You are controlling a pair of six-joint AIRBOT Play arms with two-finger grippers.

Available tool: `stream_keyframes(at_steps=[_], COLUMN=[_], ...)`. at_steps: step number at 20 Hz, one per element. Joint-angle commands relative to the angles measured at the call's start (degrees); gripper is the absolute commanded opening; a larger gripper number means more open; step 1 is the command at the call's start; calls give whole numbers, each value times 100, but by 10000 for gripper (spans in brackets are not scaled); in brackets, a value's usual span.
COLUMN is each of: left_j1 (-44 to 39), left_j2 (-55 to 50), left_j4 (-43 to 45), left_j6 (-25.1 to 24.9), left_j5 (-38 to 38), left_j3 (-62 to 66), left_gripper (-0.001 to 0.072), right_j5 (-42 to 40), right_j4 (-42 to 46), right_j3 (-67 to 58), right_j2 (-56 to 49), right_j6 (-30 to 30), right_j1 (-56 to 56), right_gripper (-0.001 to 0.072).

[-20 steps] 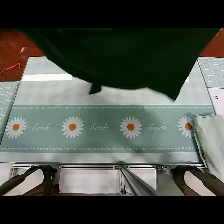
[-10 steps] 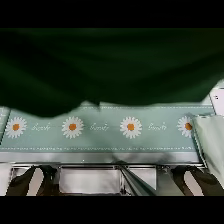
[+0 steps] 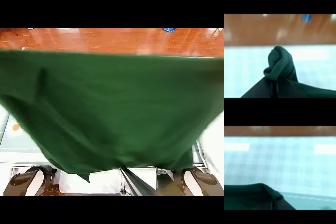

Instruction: Fold the shirts.

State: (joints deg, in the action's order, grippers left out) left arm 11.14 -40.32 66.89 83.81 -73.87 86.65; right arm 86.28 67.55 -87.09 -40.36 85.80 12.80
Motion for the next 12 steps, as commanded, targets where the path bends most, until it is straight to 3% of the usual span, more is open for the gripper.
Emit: stream_keyframes(at_steps=[1,6,10,12], left_j1=[-105,-116,-116,-118], left_j2=[-894,-3377,-5010,-5567], left_j4=[251,-636,-1484,-1849], left_j6=[70,-83,-81,-81], left_j5=[667,1700,2149,2135], left_j3=[-911,-811,-234,114], left_gripper=[19,19,19,19], right_j5=[-990,-2302,-2747,-2809], right_j4=[-557,-1471,-1676,-1976], right_j3=[1349,1263,229,-382], right_j2=[-671,-3008,-4896,-5622], right_j6=[-284,-857,-800,-450], right_j1=[-11,-341,-422,-422], right_gripper=[22,22,22,25])
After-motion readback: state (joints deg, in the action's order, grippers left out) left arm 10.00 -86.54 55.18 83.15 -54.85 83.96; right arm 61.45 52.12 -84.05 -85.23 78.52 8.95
